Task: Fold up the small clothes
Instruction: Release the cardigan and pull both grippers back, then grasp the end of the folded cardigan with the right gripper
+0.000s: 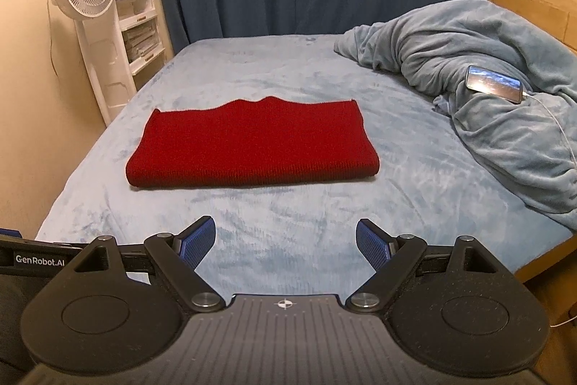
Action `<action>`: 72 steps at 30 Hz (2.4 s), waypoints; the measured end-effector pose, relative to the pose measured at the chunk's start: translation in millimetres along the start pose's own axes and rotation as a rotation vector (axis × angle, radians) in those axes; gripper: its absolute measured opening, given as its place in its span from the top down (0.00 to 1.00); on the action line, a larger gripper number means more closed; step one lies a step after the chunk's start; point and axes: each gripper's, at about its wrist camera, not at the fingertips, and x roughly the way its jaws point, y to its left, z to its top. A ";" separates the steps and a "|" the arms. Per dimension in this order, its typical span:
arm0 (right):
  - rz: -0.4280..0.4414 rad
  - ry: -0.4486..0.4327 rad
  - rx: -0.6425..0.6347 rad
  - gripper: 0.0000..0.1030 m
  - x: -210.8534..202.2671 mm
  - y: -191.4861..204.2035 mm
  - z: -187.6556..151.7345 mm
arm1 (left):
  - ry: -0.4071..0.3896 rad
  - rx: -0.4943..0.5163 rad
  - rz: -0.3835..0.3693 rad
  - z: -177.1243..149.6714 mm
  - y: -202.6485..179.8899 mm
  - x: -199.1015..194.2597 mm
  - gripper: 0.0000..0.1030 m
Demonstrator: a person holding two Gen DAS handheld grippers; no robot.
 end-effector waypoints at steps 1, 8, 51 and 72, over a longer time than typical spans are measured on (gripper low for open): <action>0.000 0.006 -0.001 0.16 2.8 0.3 0.2 | 0.003 0.000 0.001 1.4 -0.5 2.1 0.00; -0.001 0.051 0.005 0.16 26.7 -1.7 3.3 | 0.035 -0.010 0.016 14.9 0.9 23.3 0.00; 0.097 0.133 0.991 0.80 352.3 -194.6 56.8 | 0.159 -0.294 0.235 132.5 104.0 259.5 0.00; 0.046 -0.194 -0.325 0.85 321.2 137.9 162.8 | 0.145 -0.439 0.086 113.4 157.3 292.7 0.00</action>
